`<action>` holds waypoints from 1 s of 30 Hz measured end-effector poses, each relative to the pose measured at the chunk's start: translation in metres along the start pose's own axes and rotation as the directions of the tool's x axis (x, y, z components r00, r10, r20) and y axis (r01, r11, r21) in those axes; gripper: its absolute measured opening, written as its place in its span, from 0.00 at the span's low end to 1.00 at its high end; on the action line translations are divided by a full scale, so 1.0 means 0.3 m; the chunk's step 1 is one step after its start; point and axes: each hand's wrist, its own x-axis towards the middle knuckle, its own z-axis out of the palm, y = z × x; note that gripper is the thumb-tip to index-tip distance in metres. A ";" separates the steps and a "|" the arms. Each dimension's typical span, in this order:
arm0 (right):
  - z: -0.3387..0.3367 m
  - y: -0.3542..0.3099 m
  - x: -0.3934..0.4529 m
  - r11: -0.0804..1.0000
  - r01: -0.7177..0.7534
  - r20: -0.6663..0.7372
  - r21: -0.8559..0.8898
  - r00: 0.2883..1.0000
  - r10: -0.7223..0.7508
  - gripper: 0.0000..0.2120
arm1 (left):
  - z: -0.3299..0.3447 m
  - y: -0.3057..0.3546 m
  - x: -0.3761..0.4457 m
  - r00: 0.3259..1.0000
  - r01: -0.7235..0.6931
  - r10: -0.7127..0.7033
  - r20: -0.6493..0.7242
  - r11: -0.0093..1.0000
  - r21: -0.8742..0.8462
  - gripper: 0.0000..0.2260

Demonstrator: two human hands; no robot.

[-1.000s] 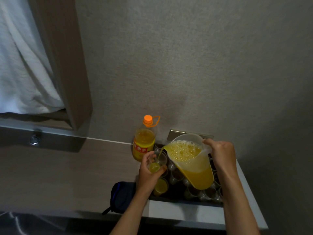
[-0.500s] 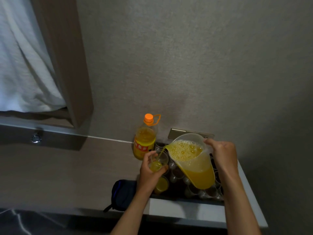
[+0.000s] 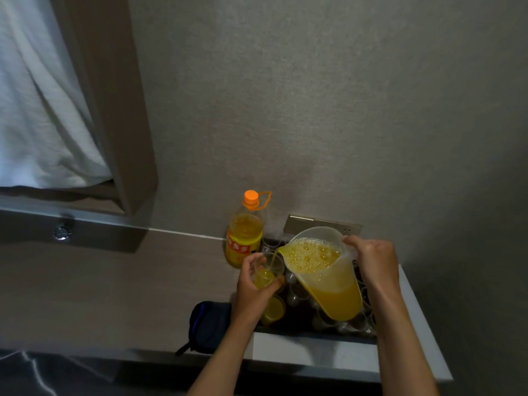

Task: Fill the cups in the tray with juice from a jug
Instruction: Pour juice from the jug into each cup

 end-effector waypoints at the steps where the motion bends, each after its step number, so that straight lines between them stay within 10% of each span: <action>1: 0.001 -0.001 -0.002 1.000 0.000 0.003 -0.001 1.000 0.000 0.21 | 0.000 0.000 0.000 1.000 0.000 0.000 -0.001 1.000 0.001 0.29; 30: 0.007 0.001 -0.033 0.999 0.024 0.024 -0.031 0.999 -0.023 0.16 | -0.012 0.004 -0.017 1.000 -0.012 0.013 -0.017 1.000 0.017 0.30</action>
